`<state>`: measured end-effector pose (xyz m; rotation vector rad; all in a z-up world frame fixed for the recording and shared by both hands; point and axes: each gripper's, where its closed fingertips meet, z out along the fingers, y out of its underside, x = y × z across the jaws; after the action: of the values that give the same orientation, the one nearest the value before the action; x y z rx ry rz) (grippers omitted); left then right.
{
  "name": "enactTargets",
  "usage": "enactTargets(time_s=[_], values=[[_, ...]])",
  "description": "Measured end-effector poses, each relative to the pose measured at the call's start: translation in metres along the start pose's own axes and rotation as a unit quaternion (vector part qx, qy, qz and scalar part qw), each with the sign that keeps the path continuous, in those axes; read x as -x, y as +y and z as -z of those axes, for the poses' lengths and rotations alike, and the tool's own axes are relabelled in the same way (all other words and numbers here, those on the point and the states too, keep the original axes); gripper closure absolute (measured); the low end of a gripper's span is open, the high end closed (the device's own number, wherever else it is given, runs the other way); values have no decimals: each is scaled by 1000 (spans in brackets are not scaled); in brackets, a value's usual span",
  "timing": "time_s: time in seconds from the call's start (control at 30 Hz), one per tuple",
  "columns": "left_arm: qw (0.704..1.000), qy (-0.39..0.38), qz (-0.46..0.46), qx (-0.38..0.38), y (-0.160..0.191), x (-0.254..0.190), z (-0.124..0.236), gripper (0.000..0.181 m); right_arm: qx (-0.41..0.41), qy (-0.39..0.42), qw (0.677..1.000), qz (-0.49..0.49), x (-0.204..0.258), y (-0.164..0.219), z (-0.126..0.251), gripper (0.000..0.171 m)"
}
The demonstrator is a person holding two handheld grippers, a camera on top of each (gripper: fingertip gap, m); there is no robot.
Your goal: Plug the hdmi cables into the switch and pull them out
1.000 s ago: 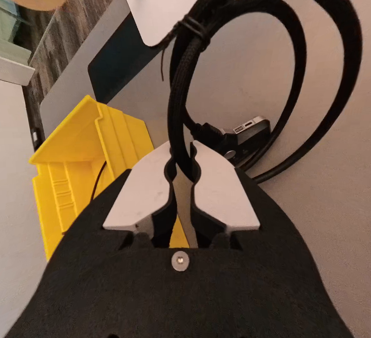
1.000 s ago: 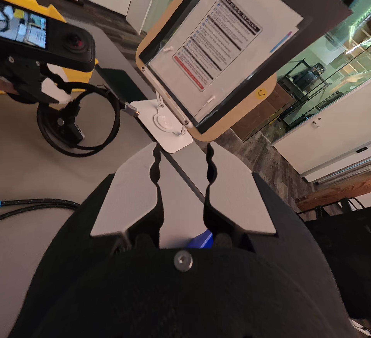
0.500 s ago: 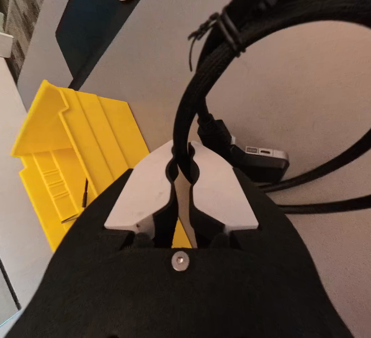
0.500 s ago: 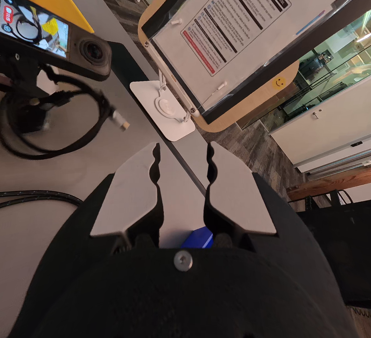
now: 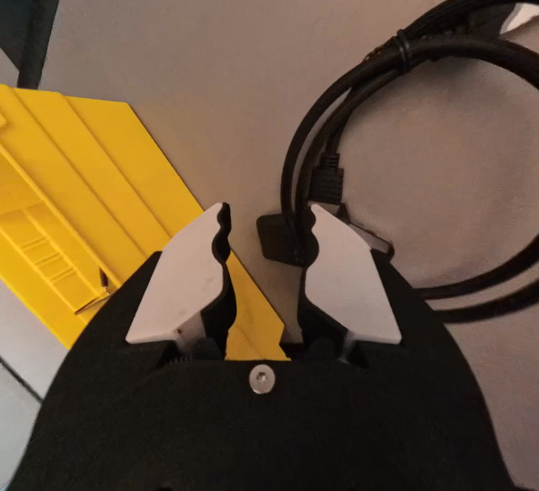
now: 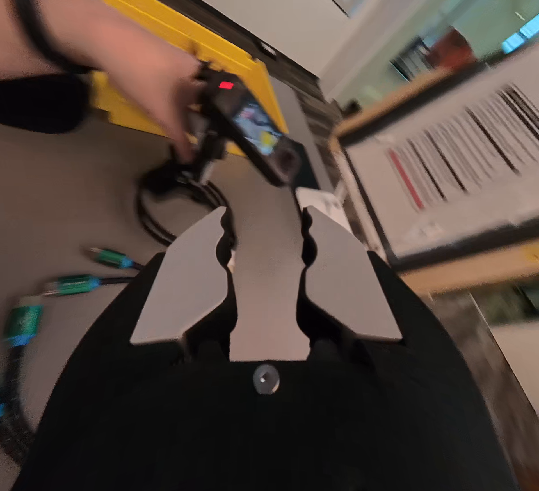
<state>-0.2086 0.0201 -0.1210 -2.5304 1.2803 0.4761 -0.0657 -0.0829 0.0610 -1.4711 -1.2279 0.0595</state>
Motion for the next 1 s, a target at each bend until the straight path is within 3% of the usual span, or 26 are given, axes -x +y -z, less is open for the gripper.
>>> enactTargets(time_s=[0.1,0.2,0.3,0.37,0.47,0.63,0.7,0.83,1.0], values=[[998,39,13,-49,0,4,26,132,-42,-108,992,41,53,-24,-16,125],[990,47,53,-121,3,29,61,132,-28,-190,979,65,101,-25,-42,125],[971,44,118,-205,13,68,100,129,71,-226,970,63,137,3,-86,127],[952,48,167,-252,25,91,121,131,159,-222,961,44,151,28,-114,138],[935,52,205,-286,43,110,139,133,240,-234,942,-6,170,52,-138,134],[930,53,205,-299,56,118,145,131,314,-182,932,15,163,78,-151,137],[929,55,203,-305,56,119,147,131,319,-234,918,19,177,83,-148,160],[928,52,199,-310,60,119,151,129,290,-265,915,93,170,89,-146,159],[925,53,195,-322,64,120,157,129,281,-301,882,231,137,119,-137,160]])
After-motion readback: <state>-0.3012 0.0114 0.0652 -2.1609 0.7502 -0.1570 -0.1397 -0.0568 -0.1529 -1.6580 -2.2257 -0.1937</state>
